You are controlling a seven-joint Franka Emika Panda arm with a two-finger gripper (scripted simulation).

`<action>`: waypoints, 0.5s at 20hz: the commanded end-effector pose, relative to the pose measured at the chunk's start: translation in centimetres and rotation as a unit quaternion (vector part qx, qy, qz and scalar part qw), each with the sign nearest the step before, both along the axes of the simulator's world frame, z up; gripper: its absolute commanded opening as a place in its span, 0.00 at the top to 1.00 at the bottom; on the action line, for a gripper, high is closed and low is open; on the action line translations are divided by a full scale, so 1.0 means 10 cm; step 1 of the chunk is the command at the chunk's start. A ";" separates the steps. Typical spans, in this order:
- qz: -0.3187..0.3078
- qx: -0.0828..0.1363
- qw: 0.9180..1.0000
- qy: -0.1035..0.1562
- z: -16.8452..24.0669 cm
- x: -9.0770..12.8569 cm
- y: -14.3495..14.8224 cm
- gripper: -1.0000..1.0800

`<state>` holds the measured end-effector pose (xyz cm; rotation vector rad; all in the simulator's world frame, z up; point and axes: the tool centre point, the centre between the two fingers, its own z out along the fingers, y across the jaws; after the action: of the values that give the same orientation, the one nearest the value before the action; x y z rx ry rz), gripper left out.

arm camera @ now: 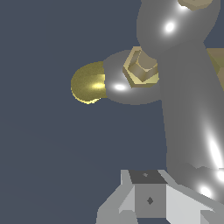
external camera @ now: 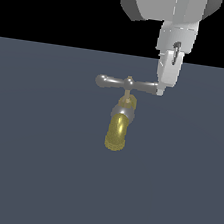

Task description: Turn on the faucet by rotating a designated handle.

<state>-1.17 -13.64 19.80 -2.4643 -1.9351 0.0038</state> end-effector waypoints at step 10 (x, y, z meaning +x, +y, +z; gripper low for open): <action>0.000 -0.002 1.000 -0.004 0.00 0.34 -0.13 1.00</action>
<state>1.37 -15.00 19.74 -2.4701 -1.9294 0.0069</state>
